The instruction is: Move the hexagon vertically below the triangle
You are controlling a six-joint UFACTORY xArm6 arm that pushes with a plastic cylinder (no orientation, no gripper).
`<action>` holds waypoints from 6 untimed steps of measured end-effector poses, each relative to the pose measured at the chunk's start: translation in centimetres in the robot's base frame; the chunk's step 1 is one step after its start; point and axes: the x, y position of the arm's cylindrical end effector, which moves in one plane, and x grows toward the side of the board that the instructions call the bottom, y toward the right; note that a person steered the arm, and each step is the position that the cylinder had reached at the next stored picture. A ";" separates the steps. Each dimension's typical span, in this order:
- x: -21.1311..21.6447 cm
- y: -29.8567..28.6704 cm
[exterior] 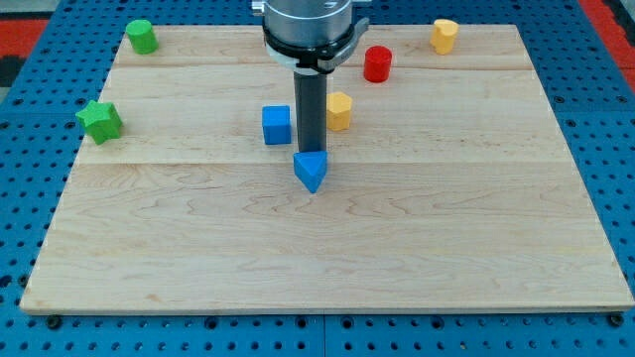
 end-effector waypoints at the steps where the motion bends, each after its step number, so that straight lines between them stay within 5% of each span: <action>1: -0.8 -6.6; 2: 4.6 -7.1; 3: 5.4 -2.0; 6: -3.2 15.1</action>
